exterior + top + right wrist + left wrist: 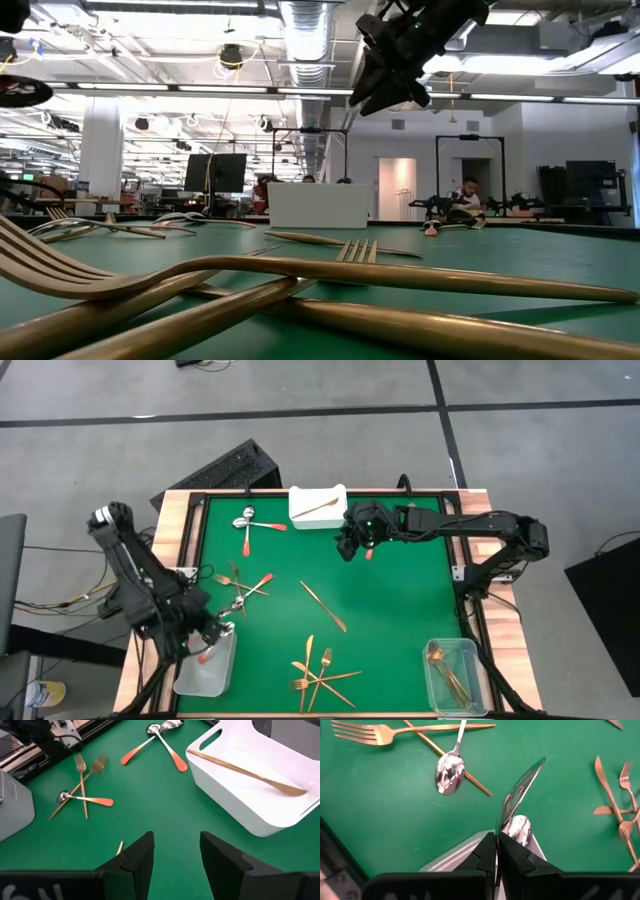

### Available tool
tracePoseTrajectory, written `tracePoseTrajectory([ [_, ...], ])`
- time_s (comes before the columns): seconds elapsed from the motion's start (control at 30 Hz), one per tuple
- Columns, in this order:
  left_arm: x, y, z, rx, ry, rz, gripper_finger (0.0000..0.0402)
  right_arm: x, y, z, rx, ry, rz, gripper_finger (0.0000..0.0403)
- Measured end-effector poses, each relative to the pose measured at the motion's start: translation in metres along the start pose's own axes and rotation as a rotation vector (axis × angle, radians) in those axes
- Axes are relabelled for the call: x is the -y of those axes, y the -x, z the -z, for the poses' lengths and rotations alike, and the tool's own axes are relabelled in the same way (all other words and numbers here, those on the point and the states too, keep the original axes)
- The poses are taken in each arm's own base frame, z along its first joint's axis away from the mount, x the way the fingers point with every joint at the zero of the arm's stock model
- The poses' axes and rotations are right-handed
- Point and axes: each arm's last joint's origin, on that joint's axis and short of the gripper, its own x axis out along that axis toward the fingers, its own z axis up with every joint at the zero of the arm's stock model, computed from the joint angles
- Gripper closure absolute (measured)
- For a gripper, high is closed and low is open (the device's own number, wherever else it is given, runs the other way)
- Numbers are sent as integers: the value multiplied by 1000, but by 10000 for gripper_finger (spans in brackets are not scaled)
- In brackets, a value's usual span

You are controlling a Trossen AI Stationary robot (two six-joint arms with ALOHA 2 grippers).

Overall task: Sort silverware by color (type)
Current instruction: Put the orange spoon into the gray bin

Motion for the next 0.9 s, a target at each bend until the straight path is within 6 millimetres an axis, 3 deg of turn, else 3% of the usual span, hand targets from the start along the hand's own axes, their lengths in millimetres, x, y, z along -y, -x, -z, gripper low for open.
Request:
tracePoseTrajectory([
  [0.27, 9, -20, 18, 36, -78, -103, 392, 2, 0, -3, 22, -1, -3, 223],
  [0.57, 19, -22, 25, -17, -4, -28, 289, -2, -1, -11, 73, -11, -101, 223],
  [0.73, 17, -7, 7, 2, 39, 46, 241, -13, -27, -4, 6, 7, -284, 223],
  [0.9, 6, 10, -19, 7, 73, 130, 229, -35, -68, 3, -81, 66, -419, 223],
])
